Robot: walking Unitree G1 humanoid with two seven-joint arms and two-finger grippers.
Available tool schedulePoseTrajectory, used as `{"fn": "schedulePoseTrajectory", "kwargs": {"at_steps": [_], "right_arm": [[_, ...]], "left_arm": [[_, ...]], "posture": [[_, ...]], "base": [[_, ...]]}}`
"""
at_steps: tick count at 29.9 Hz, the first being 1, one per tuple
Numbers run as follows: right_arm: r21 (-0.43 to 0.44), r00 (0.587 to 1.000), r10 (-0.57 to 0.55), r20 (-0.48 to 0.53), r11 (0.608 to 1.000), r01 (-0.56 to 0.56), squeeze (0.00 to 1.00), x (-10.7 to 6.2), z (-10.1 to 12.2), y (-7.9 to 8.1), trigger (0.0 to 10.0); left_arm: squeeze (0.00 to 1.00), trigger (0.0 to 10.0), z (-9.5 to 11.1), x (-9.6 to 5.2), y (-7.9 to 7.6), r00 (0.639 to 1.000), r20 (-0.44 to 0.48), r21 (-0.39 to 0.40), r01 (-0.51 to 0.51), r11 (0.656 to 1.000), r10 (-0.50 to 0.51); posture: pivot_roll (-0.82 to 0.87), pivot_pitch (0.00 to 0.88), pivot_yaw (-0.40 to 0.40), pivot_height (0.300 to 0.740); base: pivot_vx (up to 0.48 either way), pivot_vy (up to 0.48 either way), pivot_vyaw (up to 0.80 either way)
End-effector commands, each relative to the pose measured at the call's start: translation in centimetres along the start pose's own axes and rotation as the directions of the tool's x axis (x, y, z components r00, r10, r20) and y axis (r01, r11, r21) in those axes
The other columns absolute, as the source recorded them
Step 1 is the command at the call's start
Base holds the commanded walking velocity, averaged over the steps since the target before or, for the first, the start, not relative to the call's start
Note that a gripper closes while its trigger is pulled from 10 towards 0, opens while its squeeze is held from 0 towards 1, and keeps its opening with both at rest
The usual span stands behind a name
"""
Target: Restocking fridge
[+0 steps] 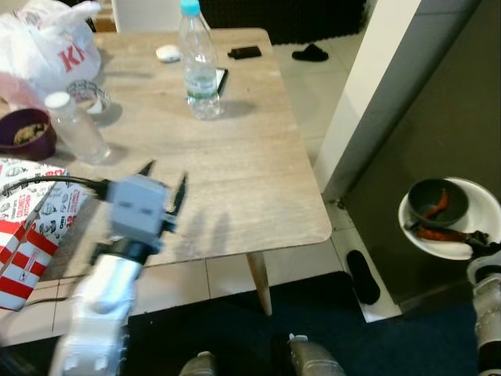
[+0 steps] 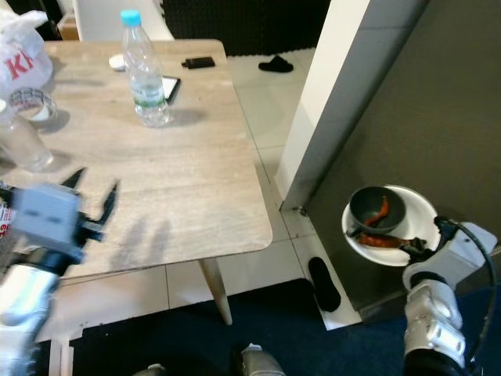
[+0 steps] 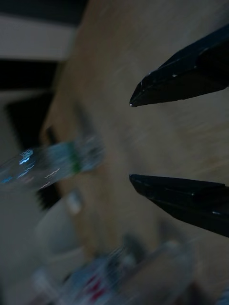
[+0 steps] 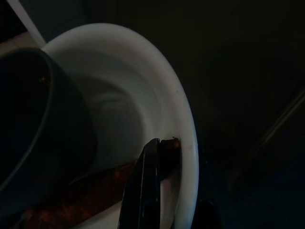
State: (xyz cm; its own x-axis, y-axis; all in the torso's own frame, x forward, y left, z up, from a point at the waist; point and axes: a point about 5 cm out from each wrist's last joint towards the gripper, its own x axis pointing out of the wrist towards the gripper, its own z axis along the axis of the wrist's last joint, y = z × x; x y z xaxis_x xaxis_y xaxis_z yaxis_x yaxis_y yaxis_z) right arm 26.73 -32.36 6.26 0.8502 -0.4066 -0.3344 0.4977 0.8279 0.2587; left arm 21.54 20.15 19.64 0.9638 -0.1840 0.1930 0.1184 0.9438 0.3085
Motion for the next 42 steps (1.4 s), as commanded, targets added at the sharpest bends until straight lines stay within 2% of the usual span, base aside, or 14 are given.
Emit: {"fn": "schedulePoseTrajectory", "kwargs": {"at_steps": [1, 4, 6, 7, 8, 9, 10, 11, 16, 20, 24, 29, 37, 42], "right_arm": [[0.006, 1.000, 0.006, 0.016, 1.000, -0.006, 0.00, 0.0, -0.1, 0.1, 10.0], [0.006, 1.000, 0.015, 0.018, 1.000, -0.015, 0.00, 0.1, -0.2, 0.4, 10.0], [0.004, 0.999, 0.033, 0.025, 0.999, -0.033, 0.00, 0.3, -0.2, 0.8, 10.0], [0.004, 0.999, 0.033, 0.025, 0.999, -0.033, 0.00, 0.3, -0.2, 0.8, 10.0], [0.001, 0.999, 0.039, 0.027, 0.999, -0.040, 0.00, 0.5, -0.1, 0.9, 10.0], [0.001, 0.999, 0.039, 0.027, 0.999, -0.040, 0.00, 0.5, -0.1, 0.9, 10.0], [-0.002, 0.999, 0.044, 0.021, 0.999, -0.044, 0.00, 0.7, -0.2, 1.1, 10.0], [-0.002, 0.999, 0.044, 0.021, 0.999, -0.044, 0.00, 0.7, -0.2, 1.1, 10.0], [0.004, 0.998, 0.066, 0.012, 0.998, -0.066, 0.00, 1.0, -0.8, 2.2, 10.0], [0.005, 0.997, 0.078, 0.004, 0.997, -0.078, 0.00, 1.0, -1.3, 2.6, 10.0], [-0.010, 0.995, 0.097, -0.023, 0.995, -0.098, 0.00, 0.5, -2.7, 2.9, 10.0], [-0.030, 0.993, 0.089, -0.080, 0.995, -0.091, 0.00, -0.5, -5.0, 2.0, 10.0], [-0.060, 0.988, 0.072, -0.136, 0.995, -0.081, 0.00, -1.4, -7.2, 1.2, 10.0], [-0.066, 0.985, 0.066, -0.158, 0.995, -0.077, 0.00, -1.8, -8.1, 0.9, 10.0]], "left_arm": [[0.00, 10.0, -0.3, -1.2, -0.1, 0.995, -0.066, -0.083, 0.071, 0.994, -0.077], [0.00, 10.0, -0.5, -2.6, 0.1, 0.985, -0.110, -0.132, 0.116, 0.984, -0.131], [0.00, 10.0, -0.5, -5.8, 0.8, 0.950, -0.200, -0.193, 0.200, 0.960, -0.239], [0.00, 10.0, -0.5, -5.8, 0.8, 0.950, -0.200, -0.193, 0.200, 0.960, -0.239], [0.00, 10.0, -0.2, -8.4, 1.3, 0.907, -0.269, -0.239, 0.264, 0.934, -0.325], [0.00, 10.0, -0.2, -8.4, 1.3, 0.907, -0.269, -0.239, 0.264, 0.934, -0.325], [0.00, 10.0, -0.1, -10.7, 1.7, 0.849, -0.337, -0.296, 0.314, 0.902, -0.406], [0.00, 10.0, -0.1, -10.7, 1.7, 0.849, -0.337, -0.296, 0.314, 0.902, -0.406], [0.00, 10.0, -1.6, -14.6, 2.8, 0.712, -0.500, -0.398, 0.317, 0.861, -0.493], [0.00, 10.0, -3.7, -14.9, 3.0, 0.694, -0.553, -0.396, 0.267, 0.879, -0.460], [0.00, 10.0, -10.5, -14.1, 1.7, 0.697, -0.643, -0.317, 0.134, 0.939, -0.317], [0.00, 10.0, -15.3, -12.6, -0.9, 0.675, -0.698, -0.266, 0.062, 0.962, -0.237], [0.00, 10.0, -19.0, -12.6, -3.8, 0.607, -0.761, -0.262, 0.036, 0.964, -0.229], [0.00, 10.0, -21.4, -13.6, -4.7, 0.537, -0.830, -0.162, 0.030, 0.986, -0.152]], "posture": [[0.10, 0.206, -0.034, 0.740], [0.11, 0.212, -0.032, 0.740], [0.15, 0.227, -0.028, 0.740], [0.15, 0.227, -0.028, 0.740], [0.17, 0.239, -0.027, 0.740], [0.17, 0.239, -0.027, 0.740], [0.19, 0.247, -0.025, 0.740], [0.19, 0.247, -0.025, 0.740], [0.21, 0.251, -0.027, 0.740], [0.18, 0.248, -0.030, 0.740], [0.11, 0.235, -0.038, 0.740], [0.06, 0.216, -0.047, 0.740], [0.03, 0.203, -0.049, 0.740], [0.03, 0.191, -0.046, 0.740]], "base": [[0.000, 0.000, 0.00], [0.000, 0.000, 0.00], [0.000, 0.000, 0.00], [0.000, 0.000, 0.00], [0.000, 0.000, 0.00], [0.000, 0.000, 0.00], [0.000, 0.000, 0.00], [0.000, 0.000, 0.00], [0.000, 0.000, 0.00], [0.000, 0.000, 0.00], [0.000, 0.000, 0.00], [0.000, 0.000, 0.00], [0.000, 0.000, 0.00], [0.000, 0.000, 0.00]]}}
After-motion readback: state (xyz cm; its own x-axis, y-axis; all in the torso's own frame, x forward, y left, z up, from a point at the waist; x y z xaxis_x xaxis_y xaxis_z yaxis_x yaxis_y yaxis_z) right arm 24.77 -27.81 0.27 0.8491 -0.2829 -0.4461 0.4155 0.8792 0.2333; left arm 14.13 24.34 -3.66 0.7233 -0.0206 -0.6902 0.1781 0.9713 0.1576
